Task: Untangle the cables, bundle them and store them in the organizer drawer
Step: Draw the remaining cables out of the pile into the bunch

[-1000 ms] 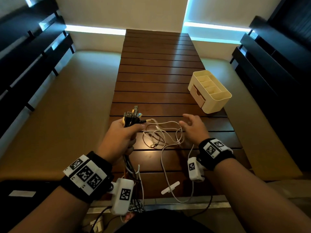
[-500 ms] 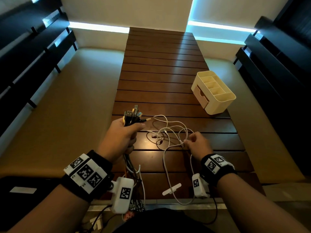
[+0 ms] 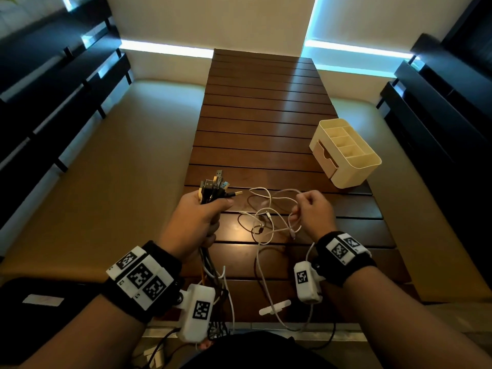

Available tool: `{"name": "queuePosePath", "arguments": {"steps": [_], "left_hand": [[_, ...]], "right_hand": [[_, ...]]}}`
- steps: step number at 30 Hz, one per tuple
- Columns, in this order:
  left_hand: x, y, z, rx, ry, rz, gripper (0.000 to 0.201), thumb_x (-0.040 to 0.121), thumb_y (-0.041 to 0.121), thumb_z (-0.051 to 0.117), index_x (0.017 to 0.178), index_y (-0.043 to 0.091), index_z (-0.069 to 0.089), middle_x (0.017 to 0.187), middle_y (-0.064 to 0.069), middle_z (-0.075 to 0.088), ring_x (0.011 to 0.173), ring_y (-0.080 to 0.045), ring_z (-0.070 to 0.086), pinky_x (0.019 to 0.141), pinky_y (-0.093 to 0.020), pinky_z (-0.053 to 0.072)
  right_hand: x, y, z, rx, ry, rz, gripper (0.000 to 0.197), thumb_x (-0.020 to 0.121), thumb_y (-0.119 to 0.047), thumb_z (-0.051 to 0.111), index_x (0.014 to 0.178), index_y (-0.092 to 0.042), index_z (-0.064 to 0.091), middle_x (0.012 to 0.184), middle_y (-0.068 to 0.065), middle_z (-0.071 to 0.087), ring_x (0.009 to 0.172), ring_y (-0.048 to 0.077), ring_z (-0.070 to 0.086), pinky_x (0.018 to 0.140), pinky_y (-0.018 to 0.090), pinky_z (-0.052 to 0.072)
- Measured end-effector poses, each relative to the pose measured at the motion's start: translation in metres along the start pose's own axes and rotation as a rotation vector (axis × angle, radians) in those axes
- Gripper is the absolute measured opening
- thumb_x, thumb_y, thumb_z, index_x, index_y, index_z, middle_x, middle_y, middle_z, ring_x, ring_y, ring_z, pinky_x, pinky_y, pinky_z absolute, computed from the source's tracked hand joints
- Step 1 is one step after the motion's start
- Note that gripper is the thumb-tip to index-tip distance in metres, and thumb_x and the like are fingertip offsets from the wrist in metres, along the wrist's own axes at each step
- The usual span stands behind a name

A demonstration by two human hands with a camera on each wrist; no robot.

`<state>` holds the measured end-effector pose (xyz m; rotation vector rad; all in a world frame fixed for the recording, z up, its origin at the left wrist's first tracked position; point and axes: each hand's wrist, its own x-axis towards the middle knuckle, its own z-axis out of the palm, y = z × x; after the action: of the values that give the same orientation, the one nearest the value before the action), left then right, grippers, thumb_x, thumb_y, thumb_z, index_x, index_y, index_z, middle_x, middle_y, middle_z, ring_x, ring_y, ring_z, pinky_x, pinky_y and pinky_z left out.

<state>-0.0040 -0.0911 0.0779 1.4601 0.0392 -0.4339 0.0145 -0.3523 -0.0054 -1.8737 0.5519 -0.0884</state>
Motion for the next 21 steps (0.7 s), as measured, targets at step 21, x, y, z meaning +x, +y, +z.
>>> {"name": "queuePosePath", "arguments": {"steps": [21], "left_hand": [[-0.001, -0.001, 0.019, -0.1, 0.008, 0.111, 0.03, 0.092, 0.034, 0.06, 0.096, 0.005, 0.052, 0.058, 0.002, 0.027, 0.043, -0.011, 0.021, 0.04, -0.021, 0.023]], "right_hand": [[-0.057, -0.047, -0.001, 0.78, -0.49, 0.069, 0.024, 0.105, -0.019, 0.036, 0.092, -0.012, 0.056, 0.058, 0.003, 0.044, 0.041, 0.012, 0.037, 0.048, 0.026, 0.031]]}}
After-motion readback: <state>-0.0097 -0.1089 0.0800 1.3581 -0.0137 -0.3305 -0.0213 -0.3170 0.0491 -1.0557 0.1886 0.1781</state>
